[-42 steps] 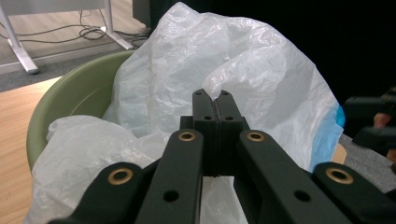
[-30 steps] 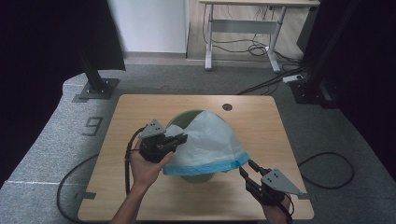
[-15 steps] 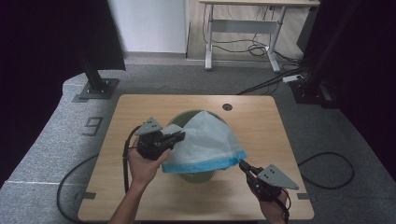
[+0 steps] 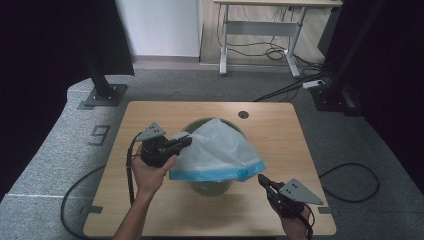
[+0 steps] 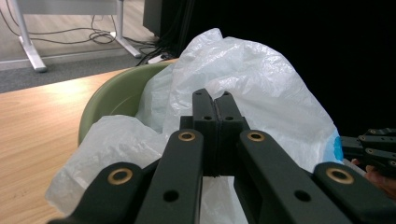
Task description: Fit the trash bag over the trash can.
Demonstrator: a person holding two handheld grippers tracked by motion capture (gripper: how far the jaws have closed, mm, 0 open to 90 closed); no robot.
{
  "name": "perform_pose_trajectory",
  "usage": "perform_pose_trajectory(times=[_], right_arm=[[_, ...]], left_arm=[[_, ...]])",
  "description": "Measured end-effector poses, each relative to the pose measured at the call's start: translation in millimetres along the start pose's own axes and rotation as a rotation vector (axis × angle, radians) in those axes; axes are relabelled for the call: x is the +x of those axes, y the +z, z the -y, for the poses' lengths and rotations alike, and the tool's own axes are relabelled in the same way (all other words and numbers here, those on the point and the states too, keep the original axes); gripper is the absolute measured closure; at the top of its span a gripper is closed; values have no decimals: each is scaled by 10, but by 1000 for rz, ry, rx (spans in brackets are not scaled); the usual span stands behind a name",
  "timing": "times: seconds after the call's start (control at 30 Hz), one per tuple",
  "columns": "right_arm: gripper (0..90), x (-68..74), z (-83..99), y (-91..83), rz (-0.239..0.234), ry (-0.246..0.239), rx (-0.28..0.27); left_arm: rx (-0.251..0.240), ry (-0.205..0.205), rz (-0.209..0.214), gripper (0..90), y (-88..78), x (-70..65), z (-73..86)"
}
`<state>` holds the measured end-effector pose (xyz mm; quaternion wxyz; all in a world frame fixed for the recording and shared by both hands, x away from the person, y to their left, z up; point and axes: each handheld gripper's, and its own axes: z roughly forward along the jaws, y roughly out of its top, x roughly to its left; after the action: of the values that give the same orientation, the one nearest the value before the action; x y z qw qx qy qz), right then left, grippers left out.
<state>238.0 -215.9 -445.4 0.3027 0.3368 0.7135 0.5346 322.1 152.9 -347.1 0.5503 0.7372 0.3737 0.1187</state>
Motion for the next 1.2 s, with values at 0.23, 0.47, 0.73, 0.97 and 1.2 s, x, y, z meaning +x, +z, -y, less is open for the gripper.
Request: perform_pose_trajectory(times=[0.23, 0.47, 0.73, 0.97, 1.2], right_arm=[[719, 87, 6, -26, -47, 21, -27], [648, 99, 2, 8, -108, 80, -39], [575, 169, -58, 77, -147, 123, -50], [545, 175, -112, 109, -55, 103, -39], [646, 178, -202, 197, 4, 71, -66]], left_arm=[[7, 8, 8, 892, 38, -35, 3], [12, 11, 16, 891, 43, -56, 23], [21, 13, 26, 891, 63, -79, 48], [23, 9, 31, 891, 58, -72, 56], [28, 11, 38, 890, 85, -93, 60]])
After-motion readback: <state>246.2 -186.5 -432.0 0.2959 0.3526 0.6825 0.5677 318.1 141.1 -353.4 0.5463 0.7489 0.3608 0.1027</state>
